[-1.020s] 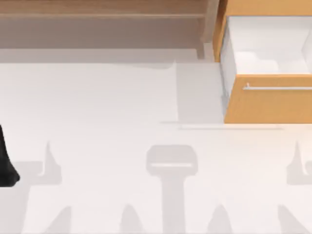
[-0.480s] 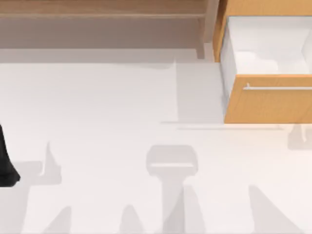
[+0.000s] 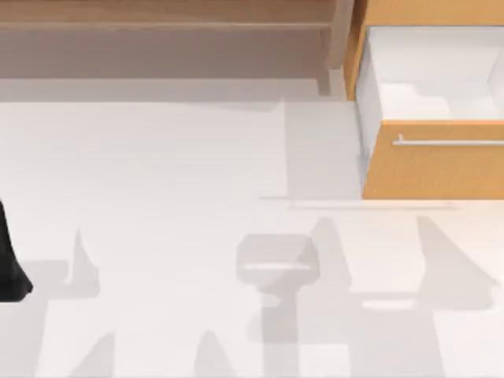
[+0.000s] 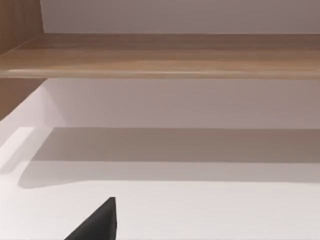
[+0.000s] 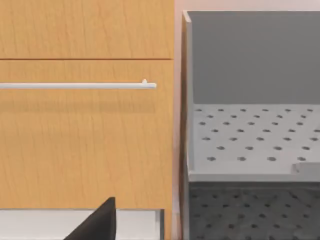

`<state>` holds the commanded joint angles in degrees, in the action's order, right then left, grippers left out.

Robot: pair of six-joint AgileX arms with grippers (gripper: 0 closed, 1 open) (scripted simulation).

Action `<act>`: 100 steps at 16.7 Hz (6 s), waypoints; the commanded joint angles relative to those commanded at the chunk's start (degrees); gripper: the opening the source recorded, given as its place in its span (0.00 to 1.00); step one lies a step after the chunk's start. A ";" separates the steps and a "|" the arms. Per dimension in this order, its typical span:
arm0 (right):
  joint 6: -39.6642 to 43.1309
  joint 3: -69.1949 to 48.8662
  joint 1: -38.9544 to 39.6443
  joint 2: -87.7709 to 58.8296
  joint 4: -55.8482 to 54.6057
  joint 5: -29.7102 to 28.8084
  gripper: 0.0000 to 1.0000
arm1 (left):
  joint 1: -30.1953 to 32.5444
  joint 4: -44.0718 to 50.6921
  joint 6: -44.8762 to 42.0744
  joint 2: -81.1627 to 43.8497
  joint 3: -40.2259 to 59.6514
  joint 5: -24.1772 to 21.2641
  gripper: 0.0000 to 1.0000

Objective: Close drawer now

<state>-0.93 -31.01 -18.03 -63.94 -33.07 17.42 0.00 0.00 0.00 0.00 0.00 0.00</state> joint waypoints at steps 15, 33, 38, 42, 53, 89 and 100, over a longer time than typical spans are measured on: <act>12.11 2.01 -0.06 -5.40 -13.60 -8.39 1.00 | 0.00 0.00 0.00 0.00 0.00 0.00 1.00; 78.95 18.09 28.40 -34.42 -56.37 -35.31 1.00 | 0.00 0.00 0.00 0.00 0.00 0.00 1.00; 87.80 18.66 36.82 -45.99 -65.39 -37.05 1.00 | 0.00 0.00 0.00 0.00 0.00 0.00 1.00; 90.03 18.69 37.88 -49.37 -67.60 -39.12 1.00 | 0.00 0.00 0.00 0.00 0.00 0.00 1.00; 90.05 13.30 35.69 -50.30 -63.18 -36.93 1.00 | 0.00 0.00 0.00 0.00 0.00 0.00 1.00; 89.94 -0.85 31.75 -54.81 -53.27 -33.01 0.00 | 0.00 0.00 0.00 0.00 0.00 0.00 1.00; 89.93 -13.44 30.09 -59.21 -46.21 -31.15 0.00 | 0.00 0.00 0.00 0.00 0.00 0.00 1.00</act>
<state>88.99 -44.45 12.06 -123.15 -79.28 -13.73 0.00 0.00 0.00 0.00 0.00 0.00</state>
